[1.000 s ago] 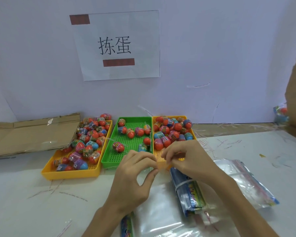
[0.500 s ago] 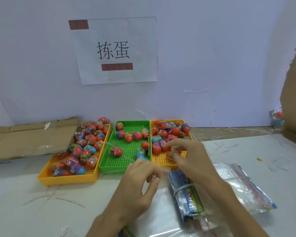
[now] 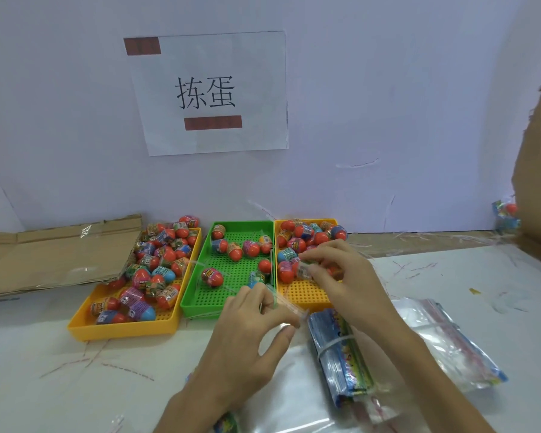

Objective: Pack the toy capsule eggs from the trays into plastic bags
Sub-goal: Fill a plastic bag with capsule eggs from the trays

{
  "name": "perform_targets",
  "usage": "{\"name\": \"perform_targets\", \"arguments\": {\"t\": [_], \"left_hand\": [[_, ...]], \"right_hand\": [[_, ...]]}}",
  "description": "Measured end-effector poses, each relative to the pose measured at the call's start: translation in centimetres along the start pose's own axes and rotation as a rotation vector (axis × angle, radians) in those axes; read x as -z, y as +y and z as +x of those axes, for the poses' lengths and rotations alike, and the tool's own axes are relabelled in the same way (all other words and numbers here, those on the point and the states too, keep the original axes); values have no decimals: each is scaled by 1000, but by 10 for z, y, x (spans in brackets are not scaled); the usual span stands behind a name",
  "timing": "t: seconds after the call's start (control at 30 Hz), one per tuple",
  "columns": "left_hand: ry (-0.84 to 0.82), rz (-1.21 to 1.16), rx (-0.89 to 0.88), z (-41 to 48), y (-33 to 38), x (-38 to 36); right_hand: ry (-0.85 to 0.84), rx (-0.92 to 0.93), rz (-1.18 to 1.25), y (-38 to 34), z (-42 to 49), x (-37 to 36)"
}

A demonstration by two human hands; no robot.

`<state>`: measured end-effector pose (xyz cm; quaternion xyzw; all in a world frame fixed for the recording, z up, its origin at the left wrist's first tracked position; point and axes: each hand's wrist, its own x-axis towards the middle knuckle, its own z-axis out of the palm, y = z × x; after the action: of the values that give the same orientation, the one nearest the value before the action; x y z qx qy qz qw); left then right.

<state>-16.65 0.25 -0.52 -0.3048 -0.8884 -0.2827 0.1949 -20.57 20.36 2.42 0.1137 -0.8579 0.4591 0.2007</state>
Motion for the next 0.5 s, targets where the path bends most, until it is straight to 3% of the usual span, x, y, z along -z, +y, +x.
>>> {"name": "perform_targets", "arguments": {"t": [0.1,0.33,0.5], "left_hand": [[5,11,-25,0,0,0],[5,31,-49,1,2,-2],[-9,15,-42,1,2,-1]], "right_hand": [[-152,54,147,-12,-3,0],[-390,73,58,-15,-7,-2],[-454,22,99,-16,-6,1]]}}
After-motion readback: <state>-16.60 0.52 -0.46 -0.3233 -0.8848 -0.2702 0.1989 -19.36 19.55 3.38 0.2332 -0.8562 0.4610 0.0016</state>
